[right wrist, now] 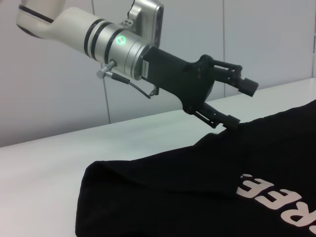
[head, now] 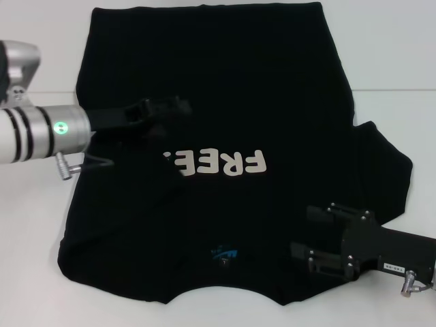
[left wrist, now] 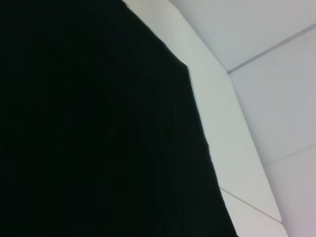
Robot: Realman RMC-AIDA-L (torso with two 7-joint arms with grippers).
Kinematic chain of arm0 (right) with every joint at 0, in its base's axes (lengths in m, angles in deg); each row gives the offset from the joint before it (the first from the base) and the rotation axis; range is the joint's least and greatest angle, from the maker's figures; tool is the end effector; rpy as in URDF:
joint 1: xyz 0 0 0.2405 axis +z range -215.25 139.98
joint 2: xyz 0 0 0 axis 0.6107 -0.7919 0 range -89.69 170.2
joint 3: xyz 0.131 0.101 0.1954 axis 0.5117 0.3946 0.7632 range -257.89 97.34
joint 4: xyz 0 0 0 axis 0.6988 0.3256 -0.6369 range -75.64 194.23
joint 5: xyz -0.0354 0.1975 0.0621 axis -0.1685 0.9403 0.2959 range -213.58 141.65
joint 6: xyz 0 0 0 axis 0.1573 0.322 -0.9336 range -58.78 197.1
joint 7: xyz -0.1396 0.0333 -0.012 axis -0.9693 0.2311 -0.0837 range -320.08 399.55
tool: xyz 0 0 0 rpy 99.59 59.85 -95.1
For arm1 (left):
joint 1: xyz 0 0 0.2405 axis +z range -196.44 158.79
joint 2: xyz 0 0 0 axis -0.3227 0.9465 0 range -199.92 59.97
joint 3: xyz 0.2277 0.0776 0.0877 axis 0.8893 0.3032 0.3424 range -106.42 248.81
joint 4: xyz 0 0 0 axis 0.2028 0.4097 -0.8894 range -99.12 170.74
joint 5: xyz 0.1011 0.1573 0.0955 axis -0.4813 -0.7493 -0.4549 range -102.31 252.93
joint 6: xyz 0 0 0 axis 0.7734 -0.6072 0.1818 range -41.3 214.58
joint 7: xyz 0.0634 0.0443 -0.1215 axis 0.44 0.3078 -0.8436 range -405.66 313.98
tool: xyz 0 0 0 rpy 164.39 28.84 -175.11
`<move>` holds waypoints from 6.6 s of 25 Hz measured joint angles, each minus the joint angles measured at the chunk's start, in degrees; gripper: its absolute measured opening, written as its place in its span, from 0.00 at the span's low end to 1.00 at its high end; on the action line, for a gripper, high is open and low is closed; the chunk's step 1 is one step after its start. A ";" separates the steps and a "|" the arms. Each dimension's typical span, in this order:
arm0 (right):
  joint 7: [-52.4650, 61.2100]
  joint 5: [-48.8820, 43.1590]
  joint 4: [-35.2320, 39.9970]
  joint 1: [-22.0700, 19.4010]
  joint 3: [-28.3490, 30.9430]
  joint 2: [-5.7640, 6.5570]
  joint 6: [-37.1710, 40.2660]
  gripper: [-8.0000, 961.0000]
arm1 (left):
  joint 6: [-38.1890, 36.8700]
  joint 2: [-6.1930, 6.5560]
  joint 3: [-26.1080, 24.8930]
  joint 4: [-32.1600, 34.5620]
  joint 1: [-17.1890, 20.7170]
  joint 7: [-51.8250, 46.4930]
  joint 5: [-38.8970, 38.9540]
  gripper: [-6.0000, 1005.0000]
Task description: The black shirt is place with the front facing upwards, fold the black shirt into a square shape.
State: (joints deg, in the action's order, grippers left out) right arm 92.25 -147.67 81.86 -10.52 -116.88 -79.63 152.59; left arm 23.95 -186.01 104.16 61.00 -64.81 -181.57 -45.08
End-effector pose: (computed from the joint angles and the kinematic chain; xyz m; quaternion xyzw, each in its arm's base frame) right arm 0.2941 0.2959 -0.0436 -0.9388 0.1464 0.2507 0.1853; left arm -0.2401 0.4279 -0.0031 -0.6999 -0.6405 -0.2741 0.1573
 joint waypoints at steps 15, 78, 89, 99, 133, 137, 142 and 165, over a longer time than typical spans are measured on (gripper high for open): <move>36.59 -1.17 9.38 0.92 4.48 3.32 -3.79 0.83 | -30.43 0.27 -0.37 8.66 11.33 34.42 0.48 0.89; 94.45 -37.98 9.53 16.80 -0.53 7.91 -19.55 0.80 | -38.29 -1.82 -1.23 11.55 22.19 61.87 0.86 0.89; 94.11 -38.07 10.09 16.70 -1.34 7.97 -19.82 0.42 | -38.43 -1.81 -1.23 11.55 22.21 61.81 0.86 0.89; 94.54 -38.06 10.10 17.07 -2.07 7.92 -19.90 0.07 | -38.64 -1.63 -1.84 11.55 22.23 61.81 0.86 0.89; 83.77 -27.67 21.61 14.84 -1.46 7.10 -11.60 0.10 | -38.57 -1.33 -2.63 11.55 22.06 60.93 0.86 0.89; 83.39 -27.97 21.47 17.59 -7.33 5.69 -11.65 0.11 | -38.60 -1.36 -2.64 11.54 22.09 60.93 0.77 0.89; 83.97 -28.07 21.38 20.14 -13.31 3.88 -12.47 0.12 | -38.59 -1.44 -2.64 11.28 22.17 60.93 0.65 0.89; 27.44 0.11 11.65 1.80 -4.81 4.24 2.23 0.72 | -38.87 7.28 -8.21 16.87 19.50 6.29 -9.07 0.88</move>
State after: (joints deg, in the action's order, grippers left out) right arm 119.69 -147.56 93.51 -8.73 -121.70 -75.39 154.83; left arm -14.92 -178.73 95.95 77.87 -45.31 -175.28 -54.15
